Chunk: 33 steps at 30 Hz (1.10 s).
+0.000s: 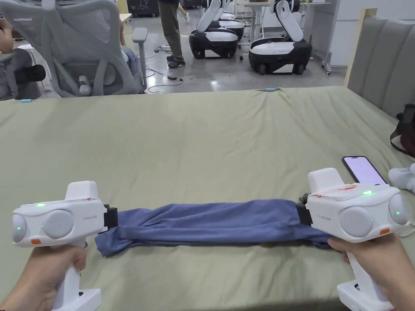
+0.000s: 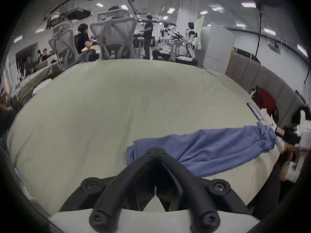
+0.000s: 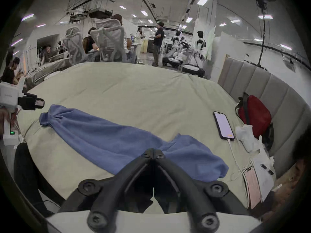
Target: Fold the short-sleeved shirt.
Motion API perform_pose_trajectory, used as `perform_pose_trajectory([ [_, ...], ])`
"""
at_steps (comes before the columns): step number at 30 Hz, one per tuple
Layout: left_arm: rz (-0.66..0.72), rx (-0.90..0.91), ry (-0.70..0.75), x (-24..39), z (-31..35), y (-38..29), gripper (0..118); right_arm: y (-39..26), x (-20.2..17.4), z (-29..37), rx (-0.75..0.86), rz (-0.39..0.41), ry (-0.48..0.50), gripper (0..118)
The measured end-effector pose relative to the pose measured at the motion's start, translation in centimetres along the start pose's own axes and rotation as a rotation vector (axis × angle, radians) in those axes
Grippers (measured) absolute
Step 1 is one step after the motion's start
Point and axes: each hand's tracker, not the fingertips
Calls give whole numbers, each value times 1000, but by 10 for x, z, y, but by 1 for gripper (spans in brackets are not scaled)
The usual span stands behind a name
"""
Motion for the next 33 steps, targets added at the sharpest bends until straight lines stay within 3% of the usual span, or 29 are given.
perform_pose_trajectory([
  [1,30,2,-28,-9,-3,0,17,-2,0,1,-3,3,2,0],
  [2,56,10,-65,-17,-7,0,26,-5,0,1,-6,4,9,0],
  [4,65,-25,-89,-29,-22,-1,96,-4,-4,-3,-14,3,31,0],
  [5,46,-13,-69,-23,-22,-4,117,-7,-5,-4,-22,8,36,0],
  [6,39,-3,-62,-22,-24,-5,115,-9,-7,-4,-30,19,35,0],
  [8,28,-10,-51,-19,-34,-6,96,-9,-13,-8,-40,38,35,0],
  [11,30,-115,-69,-17,-62,-13,88,-11,-16,-14,-58,28,53,0],
  [12,46,-161,-80,-14,-72,-21,72,-12,-17,-15,-60,28,53,0],
  [14,-33,-112,-6,-4,-73,-21,66,-13,-17,-17,-66,34,50,0],
  [15,-80,-113,-5,2,-64,-17,48,-11,-19,-17,-70,37,49,0],
  [16,-104,-105,22,8,-60,-15,20,-11,-18,-18,-71,37,50,0],
  [17,-120,-104,30,4,-65,-10,14,-11,-17,-19,-73,35,52,0],
  [23,-4,-77,-20,-20,-61,-2,11,-5,-15,-17,-67,26,54,0],
  [26,-37,-61,-13,-32,-48,-5,9,0,-12,-16,-59,32,40,0],
  [31,-72,30,519,-68,-29,2,9,4,-9,-14,-37,11,29,0],
  [33,-170,-14,576,-75,-28,4,9,5,-10,-15,-36,8,29,0],
])
